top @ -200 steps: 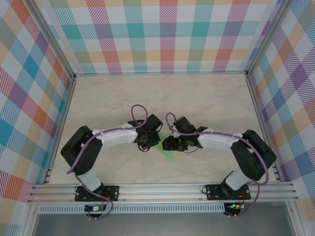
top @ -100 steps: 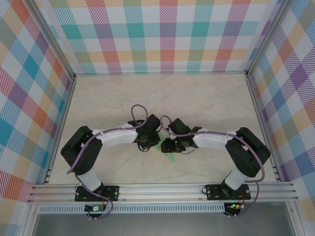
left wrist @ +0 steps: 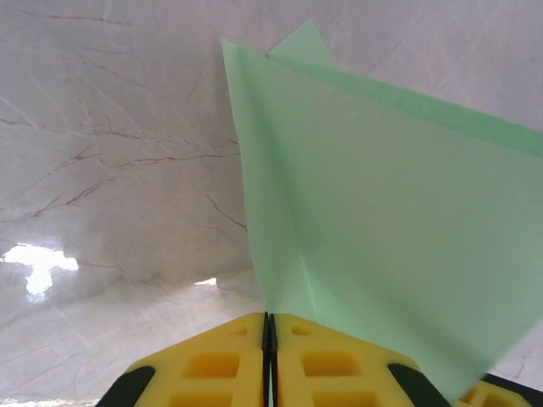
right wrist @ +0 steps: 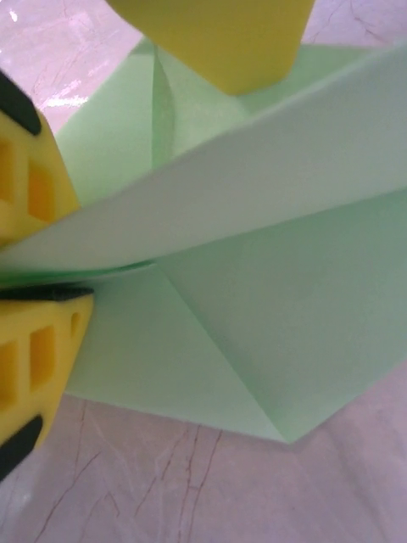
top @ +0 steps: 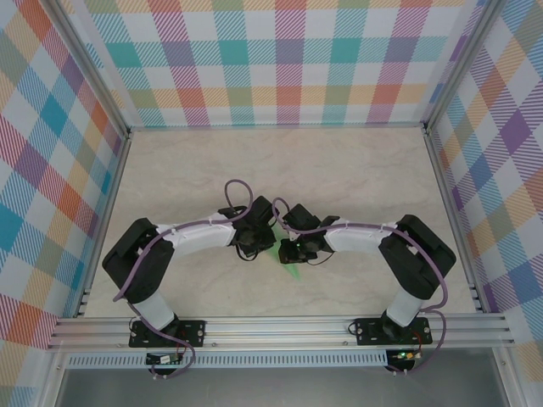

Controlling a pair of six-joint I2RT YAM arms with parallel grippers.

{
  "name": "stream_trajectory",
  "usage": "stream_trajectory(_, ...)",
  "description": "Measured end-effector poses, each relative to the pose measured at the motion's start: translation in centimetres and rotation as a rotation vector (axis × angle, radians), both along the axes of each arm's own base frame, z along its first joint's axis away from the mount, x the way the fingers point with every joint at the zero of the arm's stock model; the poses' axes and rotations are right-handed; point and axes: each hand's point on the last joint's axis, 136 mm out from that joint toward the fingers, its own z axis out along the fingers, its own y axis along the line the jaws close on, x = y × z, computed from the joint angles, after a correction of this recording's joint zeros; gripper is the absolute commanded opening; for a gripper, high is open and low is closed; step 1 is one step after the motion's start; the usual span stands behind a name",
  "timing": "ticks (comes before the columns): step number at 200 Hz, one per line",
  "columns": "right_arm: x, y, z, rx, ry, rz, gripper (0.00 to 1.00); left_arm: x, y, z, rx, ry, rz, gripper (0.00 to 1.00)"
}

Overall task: Fold a paper plane with a square sheet of paper (pick it up from the middle)
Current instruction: Turn over the paper plane at the center of the table.

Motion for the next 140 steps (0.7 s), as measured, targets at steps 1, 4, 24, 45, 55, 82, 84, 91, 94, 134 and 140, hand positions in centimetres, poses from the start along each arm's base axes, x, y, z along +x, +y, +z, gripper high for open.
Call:
stream_trajectory(1, 0.0, 0.0, 0.0, -0.001, 0.000, 0.000, 0.14, 0.0, 0.0, 0.0, -0.001, -0.001, 0.000, 0.12)
stream_trajectory(4, 0.0, 0.0, 0.0, -0.003, -0.001, -0.001, 0.13, 0.0, 0.1, 0.2, -0.005, -0.005, 0.001, 0.13)
stream_trajectory(24, 0.2, -0.2, 0.2, -0.026, -0.015, -0.008, 0.09, -0.4, 0.7, 1.6, -0.028, -0.038, 0.004, 0.15)
stream_trajectory(45, 1.0, -1.1, 1.2, -0.080, -0.048, -0.043, 0.08, -1.0, 1.8, 3.7, -0.061, -0.097, 0.022, 0.17)
stream_trajectory(55, 1.7, -1.5, 2.1, -0.115, -0.071, -0.074, 0.09, -1.3, 2.6, 4.9, -0.078, -0.132, 0.036, 0.18)
stream_trajectory(82, 4.3, -1.9, 4.7, -0.178, -0.140, -0.162, 0.10, -1.7, 4.3, 7.5, -0.110, -0.210, 0.074, 0.19)
stream_trajectory(84, 4.5, -1.9, 4.9, -0.181, -0.145, -0.166, 0.10, -1.8, 4.4, 7.6, -0.111, -0.214, 0.076, 0.19)
stream_trajectory(91, 5.1, -1.9, 5.2, -0.190, -0.154, -0.186, 0.10, -2.0, 4.9, 7.8, -0.114, -0.225, 0.084, 0.19)
stream_trajectory(94, 5.3, -1.8, 5.3, -0.193, -0.153, -0.193, 0.10, -2.1, 5.0, 7.9, -0.114, -0.228, 0.087, 0.19)
stream_trajectory(134, 7.2, -1.8, 3.3, -0.284, -0.124, -0.223, 0.12, -3.2, 7.4, 7.4, -0.096, -0.238, 0.134, 0.21)
stream_trajectory(140, 7.4, -1.8, 2.8, -0.297, -0.117, -0.224, 0.12, -3.3, 7.7, 7.3, -0.093, -0.237, 0.139, 0.21)
